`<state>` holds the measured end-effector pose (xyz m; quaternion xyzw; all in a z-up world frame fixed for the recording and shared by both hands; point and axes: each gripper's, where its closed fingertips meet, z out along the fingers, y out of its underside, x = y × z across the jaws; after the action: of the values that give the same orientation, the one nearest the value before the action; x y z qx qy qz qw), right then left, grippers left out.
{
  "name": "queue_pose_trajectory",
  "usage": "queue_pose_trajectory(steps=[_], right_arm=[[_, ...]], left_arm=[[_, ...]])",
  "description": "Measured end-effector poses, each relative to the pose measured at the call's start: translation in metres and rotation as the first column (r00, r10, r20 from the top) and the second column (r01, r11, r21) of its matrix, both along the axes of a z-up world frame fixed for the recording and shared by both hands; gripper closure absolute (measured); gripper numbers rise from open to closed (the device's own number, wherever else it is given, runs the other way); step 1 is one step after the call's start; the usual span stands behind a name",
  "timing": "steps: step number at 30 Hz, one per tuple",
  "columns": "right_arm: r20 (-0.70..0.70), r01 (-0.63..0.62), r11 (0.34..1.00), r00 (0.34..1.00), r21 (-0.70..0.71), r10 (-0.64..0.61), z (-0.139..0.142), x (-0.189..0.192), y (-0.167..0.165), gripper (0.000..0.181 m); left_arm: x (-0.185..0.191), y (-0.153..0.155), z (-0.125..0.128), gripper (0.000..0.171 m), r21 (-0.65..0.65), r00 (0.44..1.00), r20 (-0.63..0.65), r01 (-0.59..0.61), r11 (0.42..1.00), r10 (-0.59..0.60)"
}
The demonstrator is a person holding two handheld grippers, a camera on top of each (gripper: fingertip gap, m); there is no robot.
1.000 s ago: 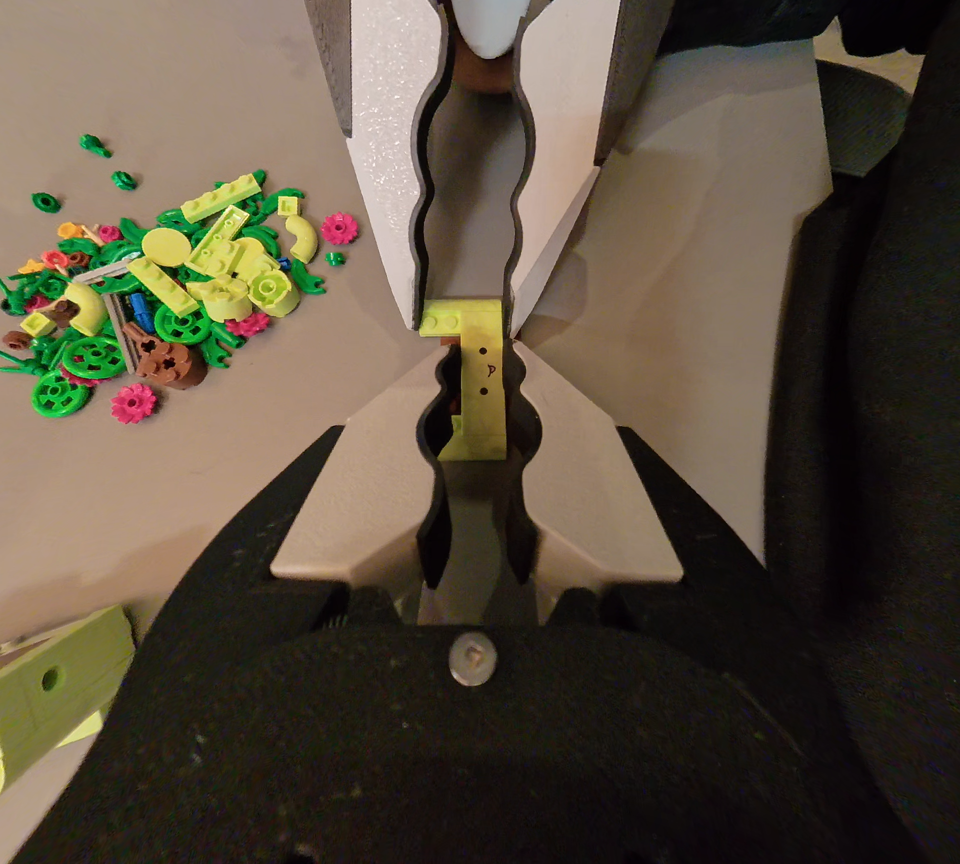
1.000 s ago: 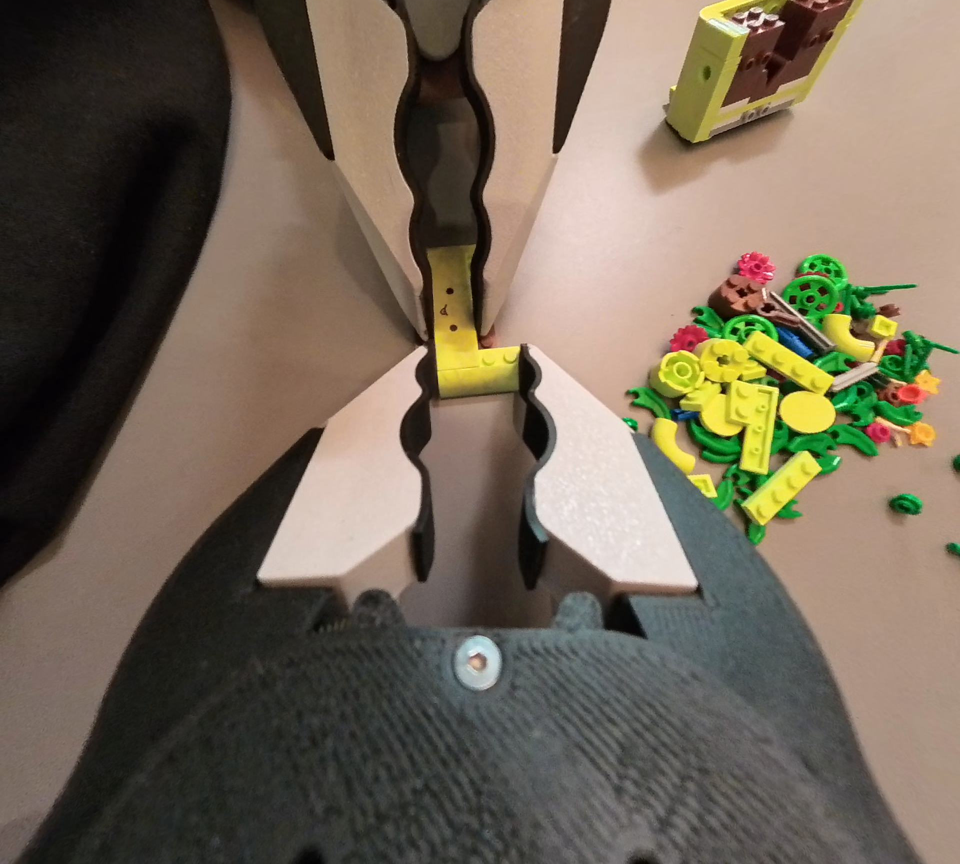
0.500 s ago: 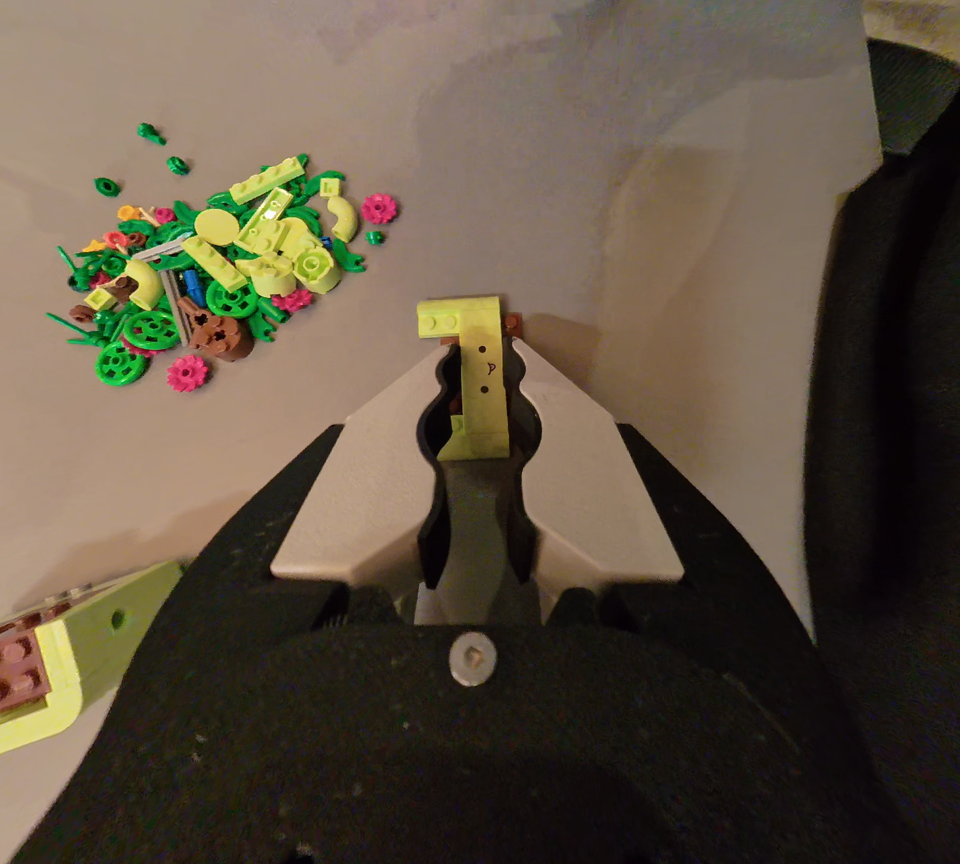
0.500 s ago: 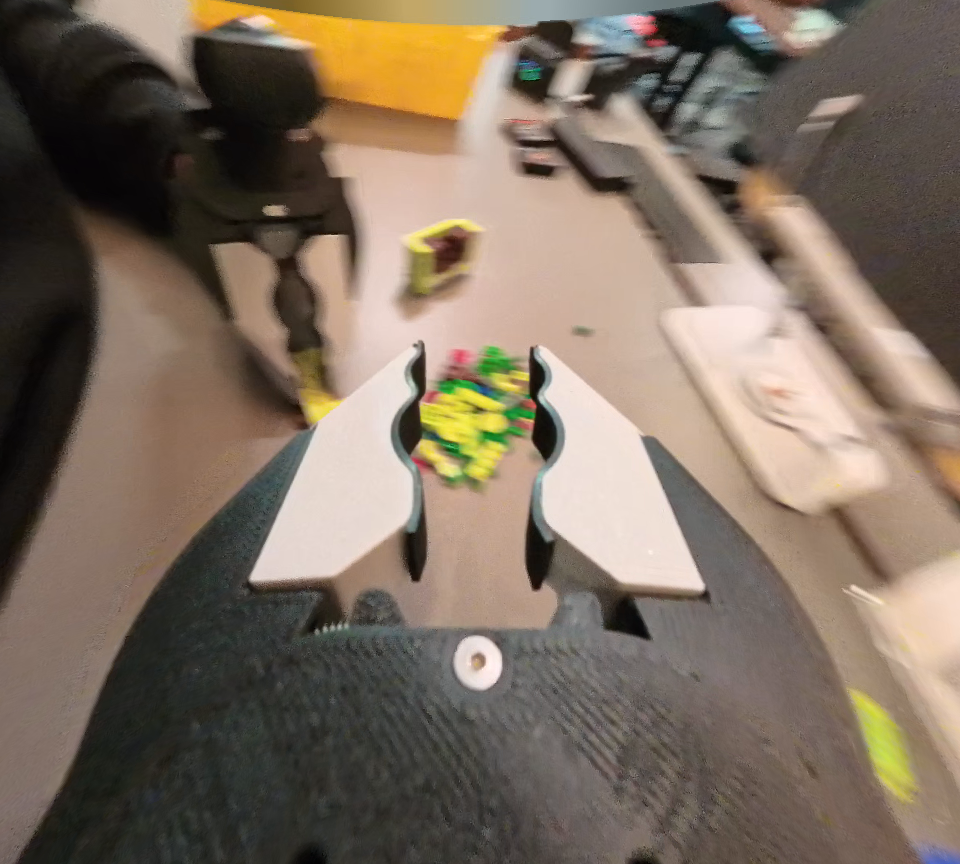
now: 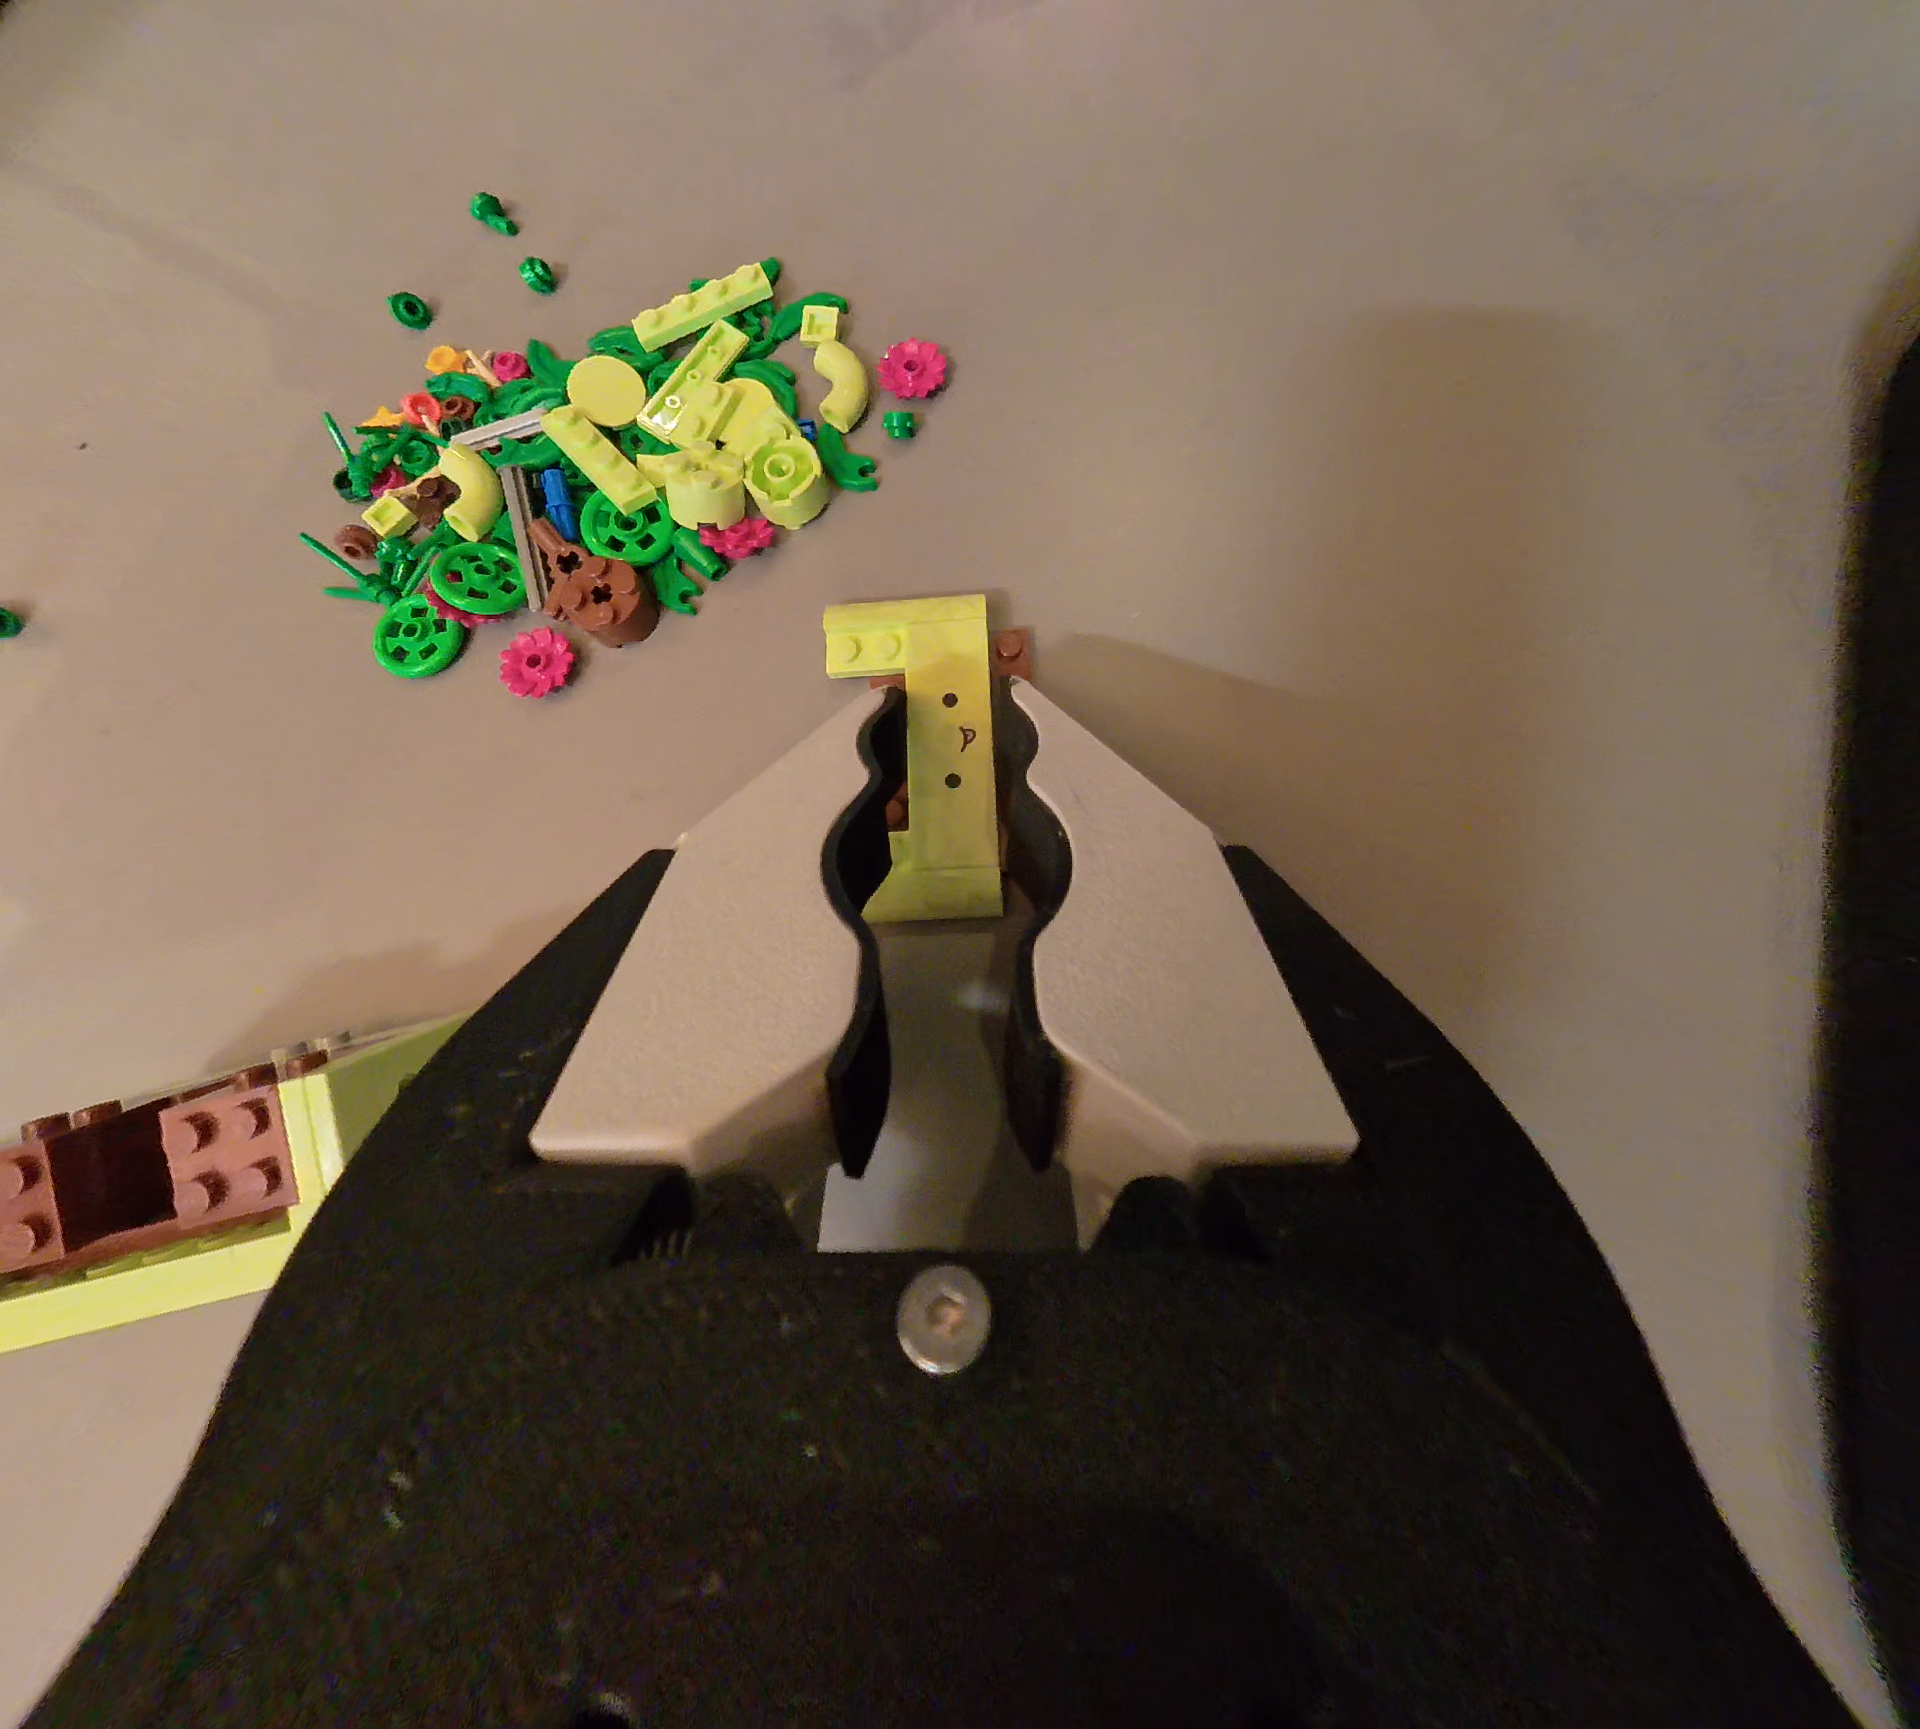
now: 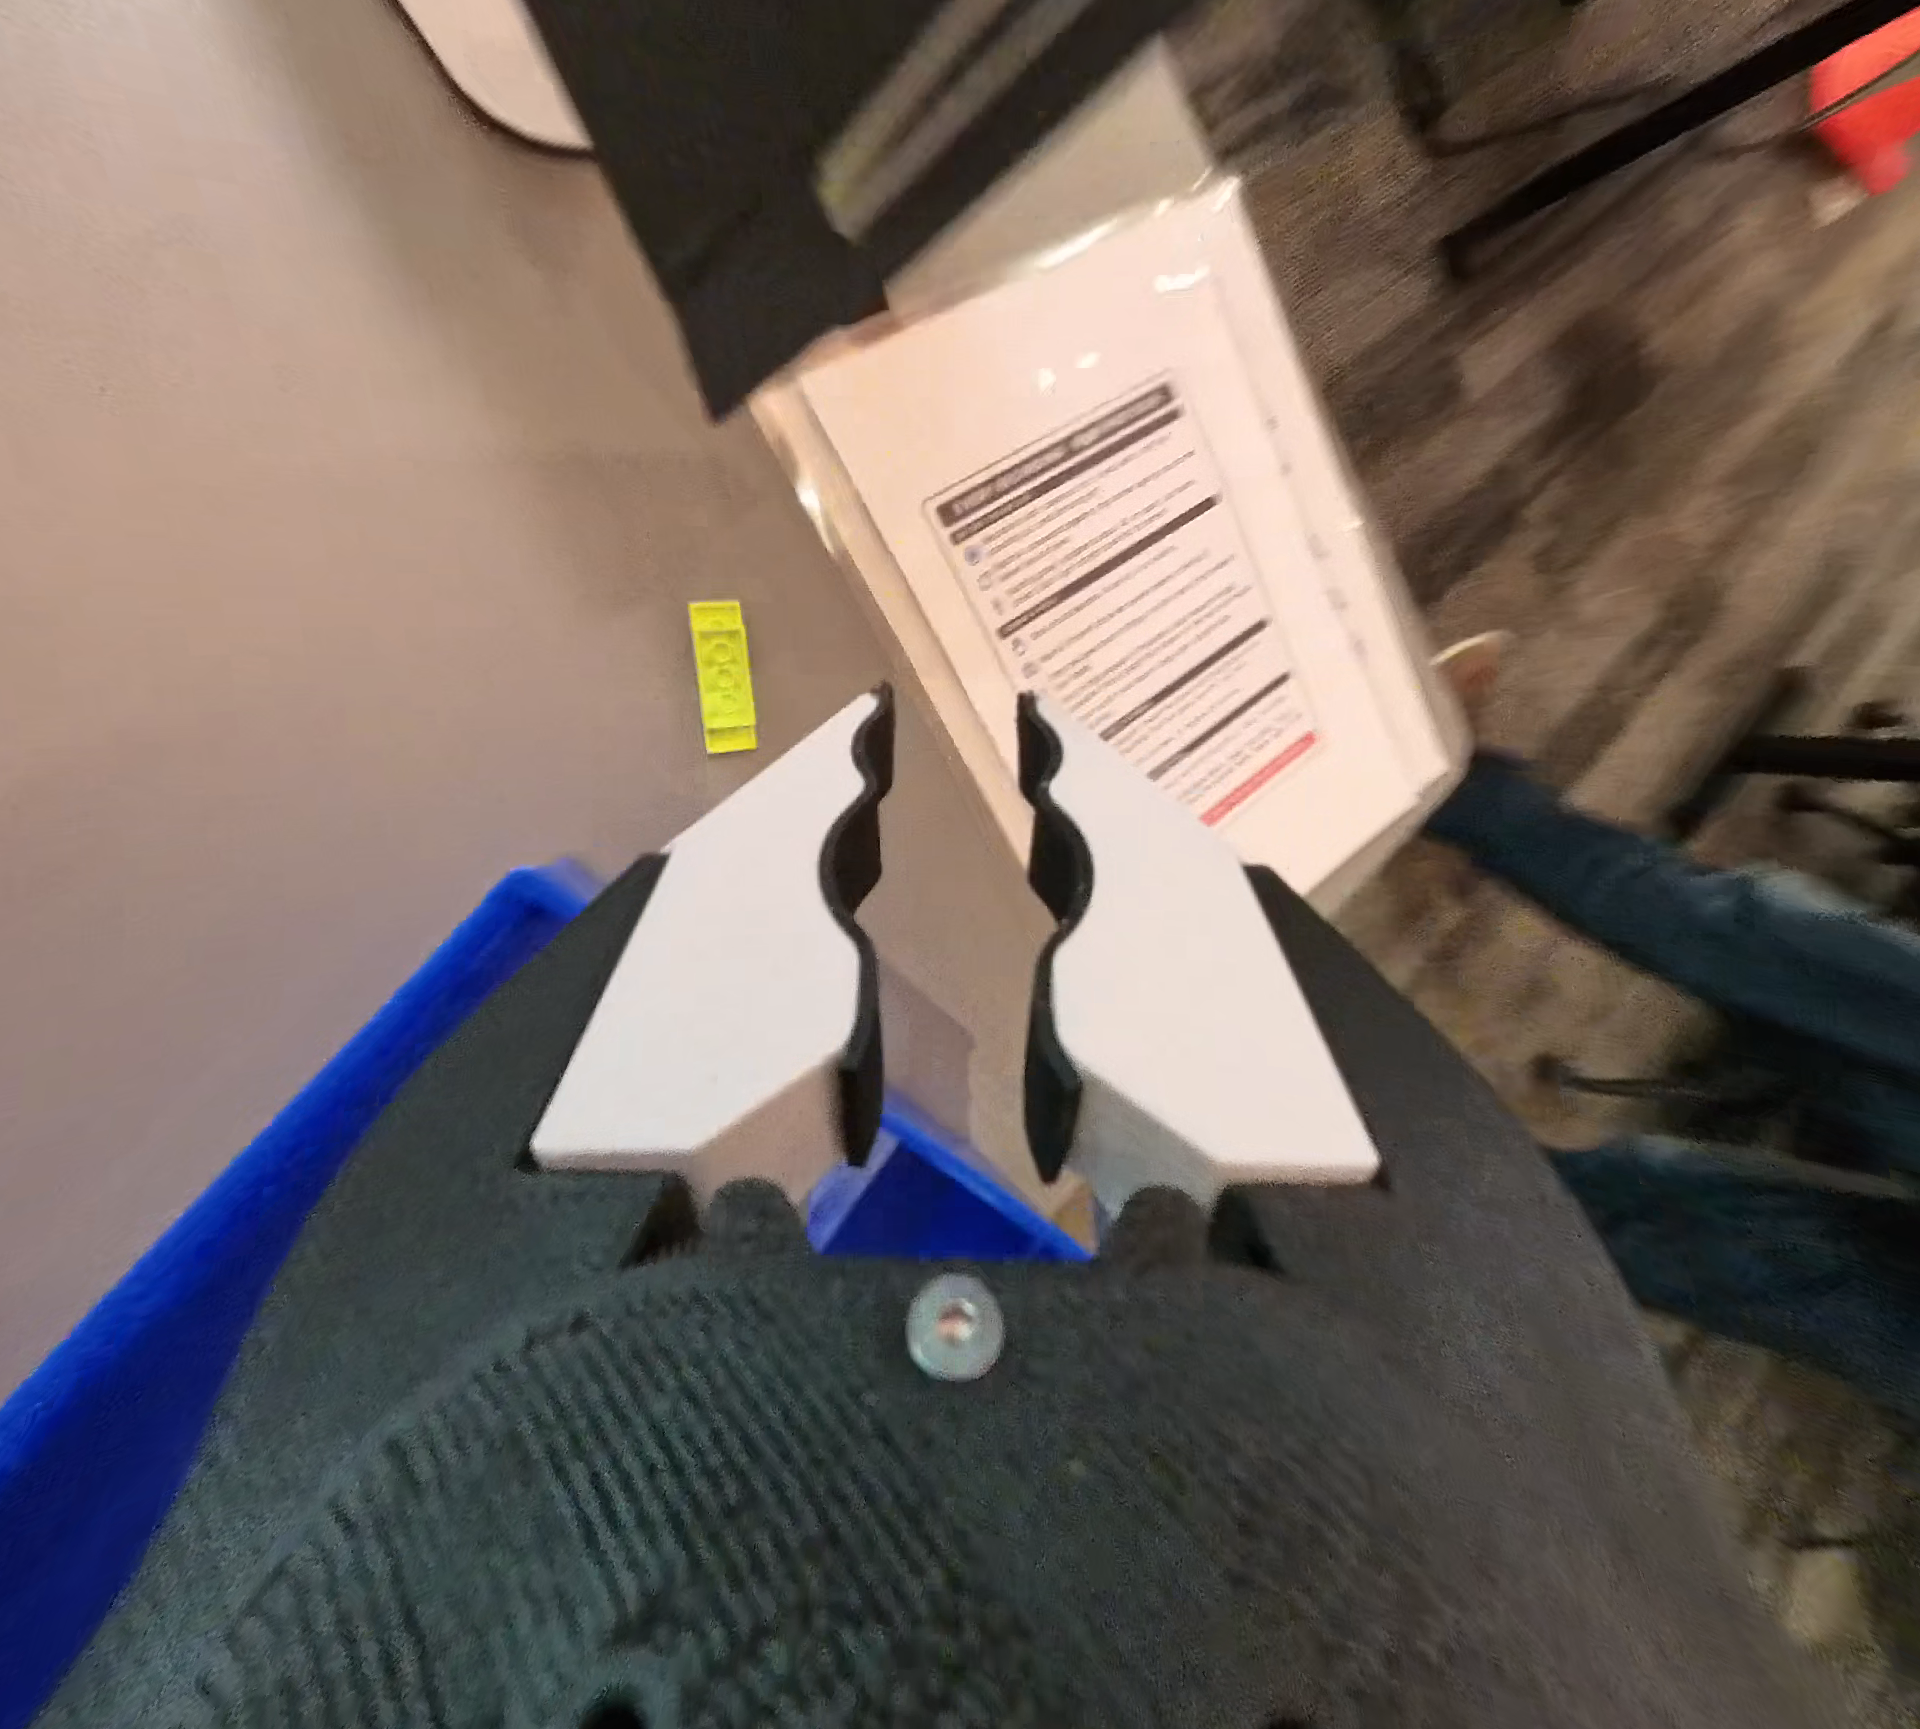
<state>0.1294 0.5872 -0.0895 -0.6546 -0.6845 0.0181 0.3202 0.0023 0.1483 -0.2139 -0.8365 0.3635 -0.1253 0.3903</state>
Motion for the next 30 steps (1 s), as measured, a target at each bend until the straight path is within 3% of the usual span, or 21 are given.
queue_pose_trajectory(steps=[4,6,9,15,22,25,30], right_arm=[[0.201,0.086,0.956,0.979,-0.282,-0.029,-0.071,0.006,0.018,0.146],[0.211,0.094,0.914,0.978,-0.395,-0.009,-0.094,-0.001,0.011,0.140],[0.226,0.064,0.910,0.974,-0.410,0.034,-0.111,-0.006,0.006,0.133],[0.333,0.055,0.899,0.937,-0.435,0.104,-0.123,0.003,-0.005,0.130],[0.410,0.047,0.895,0.899,-0.444,0.156,-0.136,0.000,-0.012,0.142],[0.400,0.038,0.904,0.904,-0.425,0.150,-0.137,-0.003,-0.008,0.175],[0.423,0.054,0.934,0.900,-0.353,0.108,-0.133,0.010,0.011,0.178]], left_arm=[[-0.003,0.001,0.000,0.160,-0.009,1.000,0.009,-0.005,1.000,0.005],[-0.005,0.001,0.000,0.160,-0.014,1.000,0.015,-0.010,1.000,0.011],[-0.006,0.002,0.000,0.160,-0.032,0.999,0.034,-0.015,0.999,0.016],[-0.005,0.002,-0.002,0.159,-0.050,0.999,0.035,-0.012,0.999,0.014],[-0.006,0.002,-0.002,0.159,-0.047,1.000,0.028,-0.013,0.999,0.014],[-0.005,0.002,-0.002,0.159,-0.043,1.000,0.024,-0.013,0.999,0.014],[-0.005,0.002,-0.002,0.159,-0.047,1.000,0.028,-0.012,0.999,0.013]])
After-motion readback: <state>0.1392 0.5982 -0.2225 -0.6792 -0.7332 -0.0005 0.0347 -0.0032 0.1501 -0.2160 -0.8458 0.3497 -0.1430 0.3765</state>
